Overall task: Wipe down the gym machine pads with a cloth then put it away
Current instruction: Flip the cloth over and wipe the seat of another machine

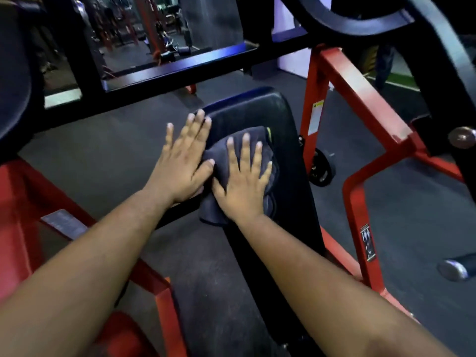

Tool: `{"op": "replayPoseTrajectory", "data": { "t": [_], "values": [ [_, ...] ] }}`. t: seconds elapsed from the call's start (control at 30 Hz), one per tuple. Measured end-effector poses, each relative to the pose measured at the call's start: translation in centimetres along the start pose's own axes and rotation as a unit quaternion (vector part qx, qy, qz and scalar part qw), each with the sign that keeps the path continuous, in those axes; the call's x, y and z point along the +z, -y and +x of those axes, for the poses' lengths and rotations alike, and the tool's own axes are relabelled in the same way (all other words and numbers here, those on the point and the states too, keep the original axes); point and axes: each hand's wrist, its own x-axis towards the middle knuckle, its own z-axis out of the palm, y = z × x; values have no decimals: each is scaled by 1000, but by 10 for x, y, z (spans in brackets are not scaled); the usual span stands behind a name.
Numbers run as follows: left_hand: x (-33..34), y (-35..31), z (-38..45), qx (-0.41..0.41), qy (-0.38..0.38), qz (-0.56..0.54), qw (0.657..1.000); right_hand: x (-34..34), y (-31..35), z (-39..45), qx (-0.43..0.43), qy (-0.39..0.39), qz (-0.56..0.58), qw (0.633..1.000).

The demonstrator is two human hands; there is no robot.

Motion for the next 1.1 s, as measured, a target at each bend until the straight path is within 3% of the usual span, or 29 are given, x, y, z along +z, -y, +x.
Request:
{"op": "replayPoseTrajectory", "data": {
  "t": [0.1,0.2,0.33,0.43,0.57,0.7,0.87,1.1],
  "values": [
    [14,-4,-6,47,-2,57,997,24,-60,-78,-104,7,-22,994],
    [31,-16,-9,93,-31,128,987,40,-120,-145,-102,38,-56,993],
    [42,-28,1,150,-48,184,970,25,-130,-101,-28,68,-19,997],
    [44,-32,16,154,-51,205,965,-2,-104,-19,49,32,15,998],
    [45,-39,32,140,-52,235,961,-32,-102,57,31,23,49,998],
    [52,-41,35,183,-40,282,941,-9,-148,-9,22,-17,68,997],
    [55,-41,36,186,-62,281,939,12,-191,-129,168,23,149,974],
    [55,-44,37,189,-54,277,941,3,-138,-19,153,-4,60,986]
  ]
}}
